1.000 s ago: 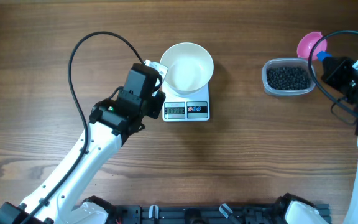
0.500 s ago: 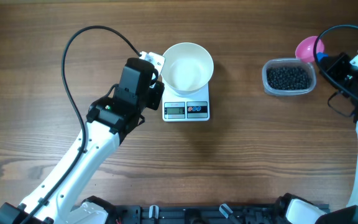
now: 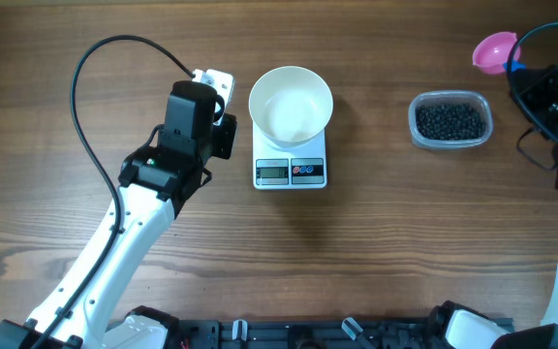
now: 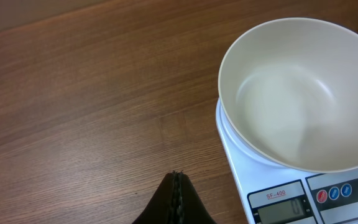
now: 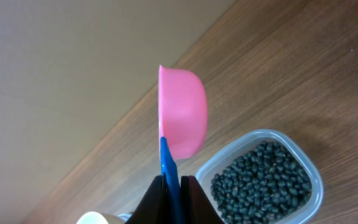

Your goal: Scoop item into bowl and weigh 150g on scale

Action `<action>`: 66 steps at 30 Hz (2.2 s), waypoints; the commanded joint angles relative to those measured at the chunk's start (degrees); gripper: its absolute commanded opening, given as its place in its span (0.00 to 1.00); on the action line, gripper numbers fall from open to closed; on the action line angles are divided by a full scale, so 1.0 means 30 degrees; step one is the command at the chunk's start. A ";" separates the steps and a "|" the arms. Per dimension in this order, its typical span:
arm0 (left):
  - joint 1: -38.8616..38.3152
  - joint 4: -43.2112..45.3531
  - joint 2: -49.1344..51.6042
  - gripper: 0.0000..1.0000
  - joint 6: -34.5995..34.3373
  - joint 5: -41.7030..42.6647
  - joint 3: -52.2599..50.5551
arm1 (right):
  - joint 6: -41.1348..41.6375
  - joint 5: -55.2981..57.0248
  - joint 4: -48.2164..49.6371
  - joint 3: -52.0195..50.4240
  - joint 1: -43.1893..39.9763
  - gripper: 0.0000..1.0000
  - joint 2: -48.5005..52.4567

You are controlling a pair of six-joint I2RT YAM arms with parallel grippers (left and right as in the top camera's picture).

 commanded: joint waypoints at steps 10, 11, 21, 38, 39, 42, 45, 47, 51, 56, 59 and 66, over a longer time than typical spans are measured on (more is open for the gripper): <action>0.0073 0.0131 0.0036 0.04 0.0226 -0.0175 0.0015 | 0.1005 0.0066 0.0182 0.0590 -0.0007 0.04 0.0087; 0.0073 0.0131 0.0036 0.04 0.0226 -0.0175 0.0015 | 0.0998 0.0066 0.0182 0.0590 -0.0007 0.04 0.0087; 0.0073 0.0299 0.0036 0.04 0.0219 -0.0175 0.0015 | 0.0619 -0.0168 0.0175 0.0590 -0.0007 0.04 0.0087; 0.0073 -0.1166 0.0029 0.04 -0.0699 0.5486 0.0015 | 0.0481 -0.0175 0.0007 0.0590 -0.0007 0.04 0.0109; 0.0073 -0.1406 0.0022 0.04 -0.0699 0.5486 0.0015 | 0.0474 -0.0255 -0.0102 0.0590 -0.0007 0.04 0.0109; 0.0073 -0.1880 -0.0277 0.04 0.1246 0.6477 0.0015 | 0.0401 -0.0401 -0.0510 0.0590 -0.0007 0.04 0.0109; 0.0073 -0.2186 -0.0714 0.04 0.2812 0.7417 0.0015 | -0.0087 -0.0845 -0.0860 0.0590 -0.0007 0.04 0.0102; 0.0080 -0.2426 -0.0758 0.04 0.2951 0.7410 0.0015 | -0.0619 -0.1195 -0.0911 0.0590 -0.0007 0.04 0.0102; 0.0146 -0.2849 -0.0758 0.04 0.4386 0.7337 0.0015 | -0.1749 -0.1698 -0.1508 0.0590 -0.0007 0.04 0.0102; 0.1654 -0.2827 -0.0758 0.04 0.5472 0.9428 0.0015 | -0.4044 -0.1705 -0.2922 0.0590 -0.0007 0.04 0.0102; 0.2710 -0.2703 -0.0758 0.04 0.6535 1.1752 0.0015 | -0.4925 -0.2142 -0.3177 0.0590 -0.0007 0.04 0.0102; 0.3905 -0.3220 -0.0758 0.22 0.6732 1.2415 0.0015 | -0.8094 -0.3133 -0.5217 0.0583 -0.0007 0.04 0.0102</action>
